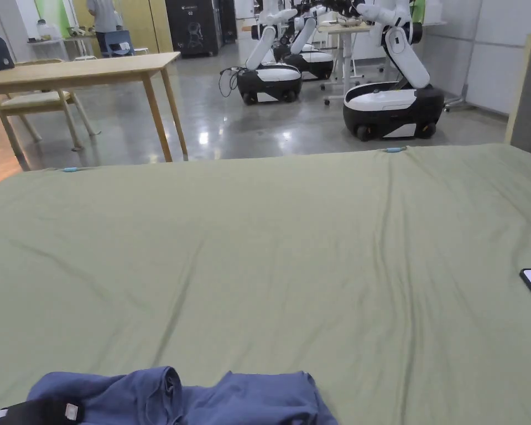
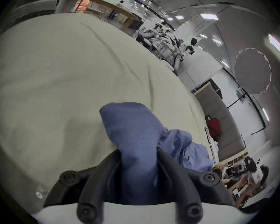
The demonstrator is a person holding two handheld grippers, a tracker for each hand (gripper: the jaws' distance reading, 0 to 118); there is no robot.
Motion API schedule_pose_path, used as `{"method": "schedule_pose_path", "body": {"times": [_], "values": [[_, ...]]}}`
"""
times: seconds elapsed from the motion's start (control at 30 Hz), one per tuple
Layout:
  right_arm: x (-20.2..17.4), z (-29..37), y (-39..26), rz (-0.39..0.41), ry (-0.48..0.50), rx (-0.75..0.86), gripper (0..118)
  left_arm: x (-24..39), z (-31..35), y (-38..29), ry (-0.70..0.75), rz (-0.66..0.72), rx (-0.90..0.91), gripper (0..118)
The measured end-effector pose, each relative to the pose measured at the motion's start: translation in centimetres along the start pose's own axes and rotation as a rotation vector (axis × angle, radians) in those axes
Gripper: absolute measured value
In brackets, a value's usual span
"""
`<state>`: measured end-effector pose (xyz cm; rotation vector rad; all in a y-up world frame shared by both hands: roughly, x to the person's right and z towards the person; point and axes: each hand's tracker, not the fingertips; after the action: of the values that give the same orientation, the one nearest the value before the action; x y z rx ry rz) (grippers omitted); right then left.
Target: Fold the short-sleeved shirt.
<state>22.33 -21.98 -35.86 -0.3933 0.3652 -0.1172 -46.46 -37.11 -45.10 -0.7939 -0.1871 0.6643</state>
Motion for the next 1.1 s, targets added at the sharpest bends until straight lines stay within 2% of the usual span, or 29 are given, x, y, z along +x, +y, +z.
{"method": "schedule_pose_path", "body": {"times": [0.1,0.23,0.3,0.37,0.5,0.53,0.57,0.63,0.67,0.7,0.77,0.83,0.9,1.03,1.07,1.1], "values": [[0.0,-0.4,-0.1,-0.011,-0.007,-0.005,0,4.5,0.6,-0.8,-0.038,-0.035,-0.013,16],[-0.1,-0.3,-0.3,-0.017,-0.006,-0.012,0,11.8,-0.5,-1.8,-0.215,-0.039,-0.008,17],[-0.1,-0.1,-0.5,-0.015,-0.006,-0.015,0,15.3,-2.6,-2.5,-0.279,-0.102,-0.031,17],[-0.1,0.4,-0.6,-0.012,-0.022,-0.015,1,18.2,-5.6,-3.8,-0.249,-0.144,-0.101,17],[0.4,1.8,-0.8,-0.02,-0.055,0.001,0,19.6,-12.5,-6.1,-0.224,-0.091,-0.232,17],[0.6,2.2,-0.8,-0.022,-0.065,0.007,0,19.7,-13.4,-6.7,-0.225,-0.074,-0.25,24],[0.8,2.6,-0.8,-0.024,-0.073,0.007,0,17.9,-14.8,-6.4,-0.223,-0.063,-0.275,39],[1.2,3.3,-0.7,-0.024,-0.092,0.008,0,17.7,-15.2,-7.1,-0.353,-0.002,-0.272,83],[1.4,3.5,-0.7,-0.024,-0.102,0.007,0,18.0,-14.9,-7.2,-0.413,-0.002,-0.242,97],[1.6,3.6,-0.8,-0.025,-0.111,0.005,0,17.6,-14.9,-6.7,-0.434,-0.009,-0.25,105],[1.8,3.7,-0.8,-0.028,-0.124,0.005,0,18.0,-14.1,-5.8,-0.368,-0.028,-0.296,104],[1.9,3.6,-0.9,-0.037,-0.129,0.004,0,18.0,-12.2,-4.7,-0.324,-0.054,-0.179,104],[1.9,3.4,-1.1,-0.042,-0.126,0.002,0,17.3,-9.3,-3.2,-0.36,-0.084,-0.097,104],[1.6,2.6,-1.2,-0.039,-0.117,-0.013,0,14.4,-3.4,-1.1,-0.421,-0.034,0.048,102],[1.5,2.4,-1.3,-0.039,-0.115,-0.015,0,13.5,-2.6,-0.8,-0.395,-0.027,0.053,94],[1.4,2.2,-1.3,-0.04,-0.11,-0.016,0,14.5,-1.4,-1.4,-0.345,-0.033,0.047,74]]}}
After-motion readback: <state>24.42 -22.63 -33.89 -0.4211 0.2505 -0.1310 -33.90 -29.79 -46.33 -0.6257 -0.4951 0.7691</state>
